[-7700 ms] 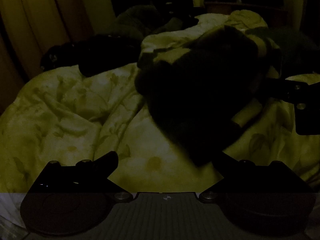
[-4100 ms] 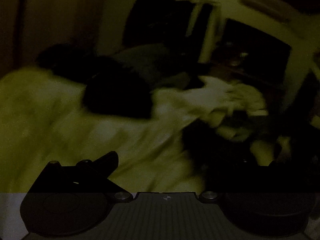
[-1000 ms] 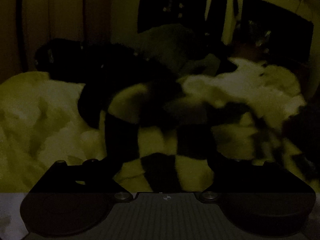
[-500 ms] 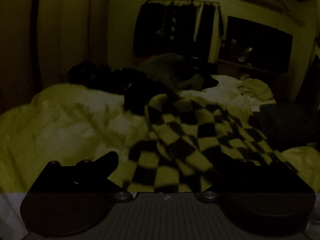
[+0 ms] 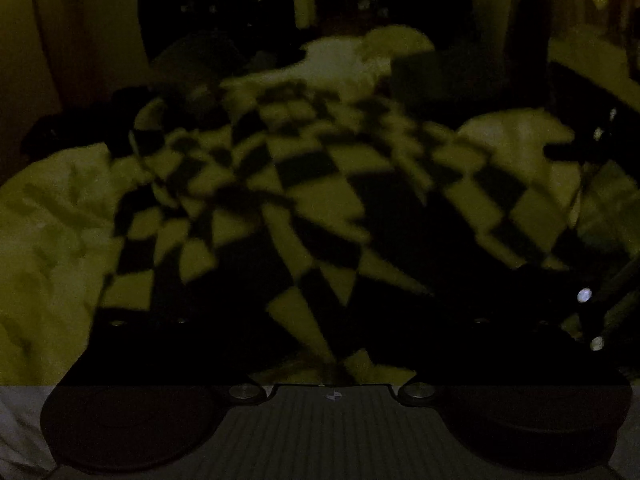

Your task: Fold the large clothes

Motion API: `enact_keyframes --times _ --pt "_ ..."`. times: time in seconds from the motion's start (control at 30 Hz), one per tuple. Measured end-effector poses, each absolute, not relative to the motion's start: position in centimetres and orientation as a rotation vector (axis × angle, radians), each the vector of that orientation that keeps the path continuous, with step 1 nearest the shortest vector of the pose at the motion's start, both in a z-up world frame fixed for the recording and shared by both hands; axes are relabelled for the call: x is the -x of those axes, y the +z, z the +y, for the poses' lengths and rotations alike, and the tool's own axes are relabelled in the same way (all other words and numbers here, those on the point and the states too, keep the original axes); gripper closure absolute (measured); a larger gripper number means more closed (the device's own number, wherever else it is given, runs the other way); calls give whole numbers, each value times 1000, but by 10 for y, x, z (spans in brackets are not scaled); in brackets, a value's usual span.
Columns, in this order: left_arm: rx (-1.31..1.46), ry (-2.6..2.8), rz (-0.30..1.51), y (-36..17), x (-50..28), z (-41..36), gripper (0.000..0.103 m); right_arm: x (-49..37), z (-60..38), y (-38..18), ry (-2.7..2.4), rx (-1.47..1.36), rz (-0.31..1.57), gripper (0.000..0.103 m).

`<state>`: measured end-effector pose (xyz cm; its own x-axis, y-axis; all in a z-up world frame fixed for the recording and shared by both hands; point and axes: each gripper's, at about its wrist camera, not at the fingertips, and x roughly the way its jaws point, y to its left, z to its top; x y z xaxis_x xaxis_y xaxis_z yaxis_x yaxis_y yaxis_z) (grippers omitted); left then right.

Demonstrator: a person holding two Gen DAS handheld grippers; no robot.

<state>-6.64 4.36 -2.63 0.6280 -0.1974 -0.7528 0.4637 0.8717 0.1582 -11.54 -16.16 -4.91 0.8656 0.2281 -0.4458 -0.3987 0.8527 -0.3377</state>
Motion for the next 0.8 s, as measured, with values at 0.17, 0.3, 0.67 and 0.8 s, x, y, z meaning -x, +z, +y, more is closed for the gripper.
enact_keyframes --times 0.17,0.3,0.67,0.8 --pt "-236 -388 908 -49 52 54 0 105 -160 -66 324 452 496 16" --pt "-215 -385 886 -51 51 58 0 87 -168 -84 307 372 638 59" --pt "24 -224 635 15 33 117 33 90 -213 -56 294 31 550 94" --pt "198 -70 507 44 11 168 33 75 -241 -27 278 -89 503 94"
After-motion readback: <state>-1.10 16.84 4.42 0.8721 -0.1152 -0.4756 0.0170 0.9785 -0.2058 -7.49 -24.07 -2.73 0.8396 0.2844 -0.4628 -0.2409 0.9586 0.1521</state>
